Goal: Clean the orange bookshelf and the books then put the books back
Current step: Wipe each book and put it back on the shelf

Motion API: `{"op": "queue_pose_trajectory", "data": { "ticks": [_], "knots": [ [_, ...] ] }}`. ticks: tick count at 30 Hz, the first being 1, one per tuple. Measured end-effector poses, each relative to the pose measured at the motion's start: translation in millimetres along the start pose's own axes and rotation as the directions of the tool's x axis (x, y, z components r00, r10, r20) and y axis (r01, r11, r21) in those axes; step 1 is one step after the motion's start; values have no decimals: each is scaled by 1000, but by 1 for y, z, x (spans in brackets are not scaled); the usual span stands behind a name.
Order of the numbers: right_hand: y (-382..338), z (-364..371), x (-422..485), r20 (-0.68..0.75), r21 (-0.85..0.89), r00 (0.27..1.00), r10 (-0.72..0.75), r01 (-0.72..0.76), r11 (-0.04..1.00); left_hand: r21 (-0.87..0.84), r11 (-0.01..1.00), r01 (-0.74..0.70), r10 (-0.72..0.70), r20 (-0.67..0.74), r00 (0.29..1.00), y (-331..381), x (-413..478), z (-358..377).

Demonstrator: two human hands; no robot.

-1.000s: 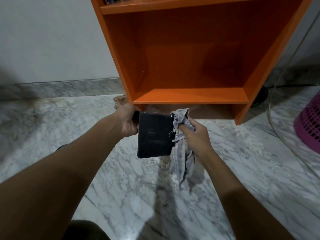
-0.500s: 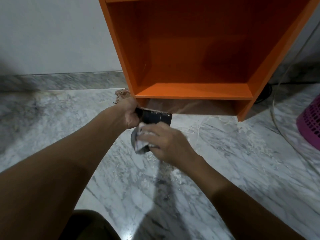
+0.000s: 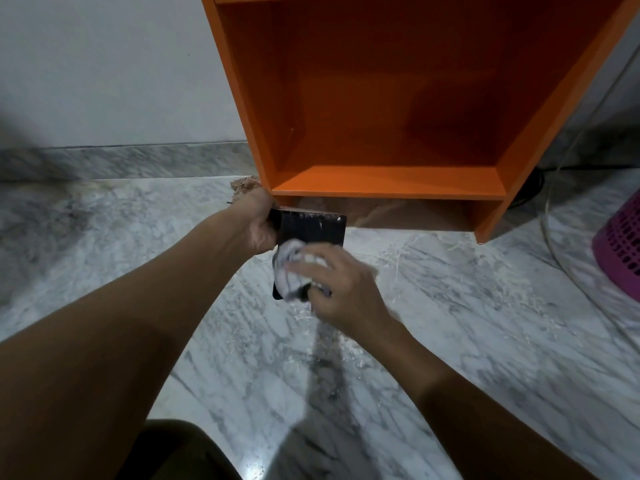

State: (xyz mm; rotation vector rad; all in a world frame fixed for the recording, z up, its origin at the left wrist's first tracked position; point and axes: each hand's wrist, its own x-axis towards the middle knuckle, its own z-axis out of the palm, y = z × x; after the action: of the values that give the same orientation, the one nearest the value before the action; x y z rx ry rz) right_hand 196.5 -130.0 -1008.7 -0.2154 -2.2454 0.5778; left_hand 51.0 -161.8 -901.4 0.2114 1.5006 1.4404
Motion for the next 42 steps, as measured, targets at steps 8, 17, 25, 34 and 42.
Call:
{"op": "queue_pose_trajectory", "data": {
  "ticks": [8, 17, 25, 34, 42],
  "knots": [
    [8, 1, -27, -229, 389, 861, 455, -348, 853, -23, 996, -83, 79, -137, 987, -4, 5, -7],
    [-19, 17, 23, -358, 501, 667, 653, -453, 737, -135, 990, -46, 29, -122, 992, -10, 2, 23],
    [37, -14, 15, -180, 747, 52, 982, -643, 171, -6, 992, -127, 126, -89, 988, -16, 1, 16],
    [-19, 11, 12, -409, 451, 682, 607, -427, 784, 50, 995, -85, 88, -69, 994, -26, 4, 29],
    [40, -10, 2, -267, 759, 31, 963, -609, 230, 92, 994, -60, 69, -97, 993, -22, -2, 21]
  ]
}}
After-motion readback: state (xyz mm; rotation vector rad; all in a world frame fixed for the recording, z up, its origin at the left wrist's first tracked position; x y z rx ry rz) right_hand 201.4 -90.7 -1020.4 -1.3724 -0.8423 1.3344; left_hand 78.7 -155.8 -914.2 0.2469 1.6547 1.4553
